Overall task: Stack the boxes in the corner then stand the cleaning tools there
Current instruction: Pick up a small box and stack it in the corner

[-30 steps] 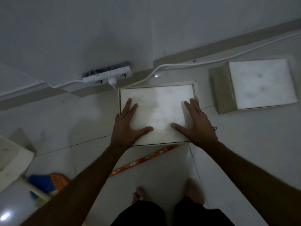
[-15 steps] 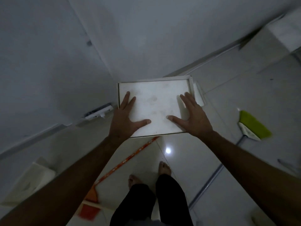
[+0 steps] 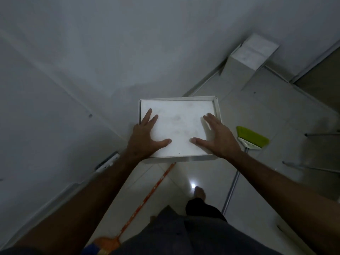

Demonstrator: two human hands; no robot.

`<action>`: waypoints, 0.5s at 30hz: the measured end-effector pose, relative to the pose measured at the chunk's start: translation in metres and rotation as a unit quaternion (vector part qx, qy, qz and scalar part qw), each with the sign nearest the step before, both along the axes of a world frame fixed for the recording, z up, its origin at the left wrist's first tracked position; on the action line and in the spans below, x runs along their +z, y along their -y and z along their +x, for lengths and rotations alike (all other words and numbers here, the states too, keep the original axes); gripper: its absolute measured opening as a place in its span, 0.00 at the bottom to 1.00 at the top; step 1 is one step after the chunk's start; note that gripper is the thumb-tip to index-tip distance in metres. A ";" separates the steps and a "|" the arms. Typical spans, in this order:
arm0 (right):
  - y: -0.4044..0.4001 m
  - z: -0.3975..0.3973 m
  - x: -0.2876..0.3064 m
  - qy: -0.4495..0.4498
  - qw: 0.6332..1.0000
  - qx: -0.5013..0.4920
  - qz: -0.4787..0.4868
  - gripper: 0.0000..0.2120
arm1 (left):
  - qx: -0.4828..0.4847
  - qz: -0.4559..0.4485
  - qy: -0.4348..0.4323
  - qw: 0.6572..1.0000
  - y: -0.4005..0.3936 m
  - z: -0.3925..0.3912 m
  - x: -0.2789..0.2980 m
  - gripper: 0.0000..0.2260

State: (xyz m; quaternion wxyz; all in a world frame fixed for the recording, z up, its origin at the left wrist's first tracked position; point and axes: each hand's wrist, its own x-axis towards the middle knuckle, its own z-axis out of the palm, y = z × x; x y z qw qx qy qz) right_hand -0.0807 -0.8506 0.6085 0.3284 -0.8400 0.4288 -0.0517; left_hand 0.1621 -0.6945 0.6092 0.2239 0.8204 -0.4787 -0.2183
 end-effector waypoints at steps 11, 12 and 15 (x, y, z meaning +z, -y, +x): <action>0.130 -0.116 0.062 0.001 0.999 -0.038 -0.006 0.53 | -0.047 -0.015 0.004 0.999 0.145 -0.101 0.059 0.50; 0.143 -0.129 0.068 0.000 0.999 -0.045 -0.008 0.53 | -0.047 -0.017 0.001 0.999 0.161 -0.113 0.063 0.51; 0.183 -0.165 0.085 -0.009 0.998 -0.056 -0.011 0.53 | -0.058 -0.033 -0.004 0.998 0.211 -0.144 0.077 0.52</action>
